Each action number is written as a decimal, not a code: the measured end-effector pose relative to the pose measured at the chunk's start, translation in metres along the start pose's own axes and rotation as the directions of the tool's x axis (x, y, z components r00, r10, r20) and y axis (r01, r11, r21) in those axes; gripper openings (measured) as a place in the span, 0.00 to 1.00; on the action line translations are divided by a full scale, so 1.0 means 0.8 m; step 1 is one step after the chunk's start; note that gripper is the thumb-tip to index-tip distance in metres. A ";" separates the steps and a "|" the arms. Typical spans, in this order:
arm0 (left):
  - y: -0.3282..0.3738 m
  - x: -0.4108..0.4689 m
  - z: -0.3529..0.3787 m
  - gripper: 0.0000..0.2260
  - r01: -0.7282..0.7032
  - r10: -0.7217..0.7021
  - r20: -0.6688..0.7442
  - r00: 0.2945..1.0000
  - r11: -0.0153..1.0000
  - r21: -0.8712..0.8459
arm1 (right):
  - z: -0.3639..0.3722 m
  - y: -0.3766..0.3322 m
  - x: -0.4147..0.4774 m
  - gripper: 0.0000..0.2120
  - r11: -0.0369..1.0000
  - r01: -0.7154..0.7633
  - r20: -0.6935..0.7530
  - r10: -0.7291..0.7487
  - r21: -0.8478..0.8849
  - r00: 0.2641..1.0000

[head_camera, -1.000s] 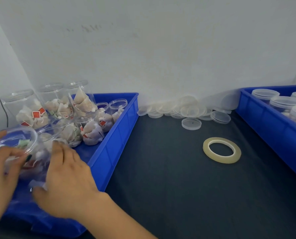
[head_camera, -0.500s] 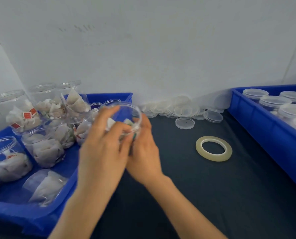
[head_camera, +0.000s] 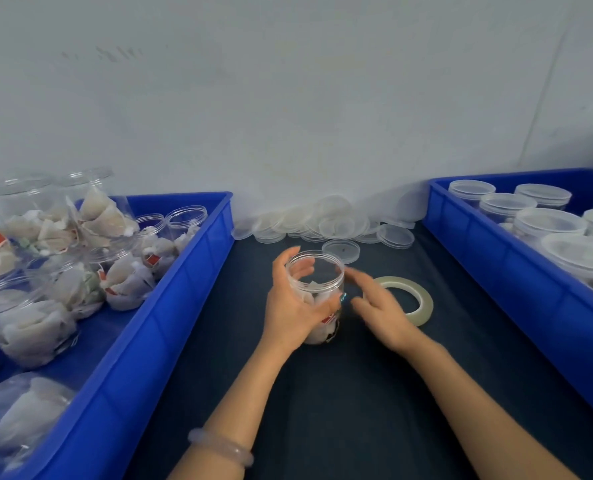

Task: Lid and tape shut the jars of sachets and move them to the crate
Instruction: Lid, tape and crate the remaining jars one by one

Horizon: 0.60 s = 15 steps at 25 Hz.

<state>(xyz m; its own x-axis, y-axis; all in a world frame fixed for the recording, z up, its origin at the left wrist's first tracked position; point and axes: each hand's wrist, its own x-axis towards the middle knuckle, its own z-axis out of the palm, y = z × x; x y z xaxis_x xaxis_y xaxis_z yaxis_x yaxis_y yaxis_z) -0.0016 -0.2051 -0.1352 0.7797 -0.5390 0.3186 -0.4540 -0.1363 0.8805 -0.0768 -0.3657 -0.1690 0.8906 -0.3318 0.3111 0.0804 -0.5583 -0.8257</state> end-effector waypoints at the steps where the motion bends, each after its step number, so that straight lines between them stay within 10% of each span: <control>1: -0.002 0.003 0.002 0.39 -0.001 0.002 0.012 1.000 0.999 -0.034 | -0.008 0.008 0.014 0.27 0.991 -0.053 -0.098 0.041 -0.124 0.994; 8: -0.032 0.012 0.013 0.42 -0.022 0.020 -0.026 0.999 0.997 -0.080 | 0.006 0.035 0.103 0.22 0.696 -0.017 0.173 0.202 -0.718 0.964; 15: -0.043 0.016 0.015 0.40 -0.060 0.060 -0.005 0.998 0.991 -0.120 | 0.007 0.029 0.077 0.08 0.720 -0.146 -0.225 -0.016 -0.679 0.974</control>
<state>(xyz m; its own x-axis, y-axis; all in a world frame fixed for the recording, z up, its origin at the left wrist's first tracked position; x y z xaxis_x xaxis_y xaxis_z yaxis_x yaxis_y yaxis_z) 0.0187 -0.2169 -0.1653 0.7531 -0.5423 0.3725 -0.4449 -0.0028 0.8956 -0.0178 -0.3951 -0.1716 0.7654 -0.4859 0.4220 -0.3758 -0.8697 -0.3199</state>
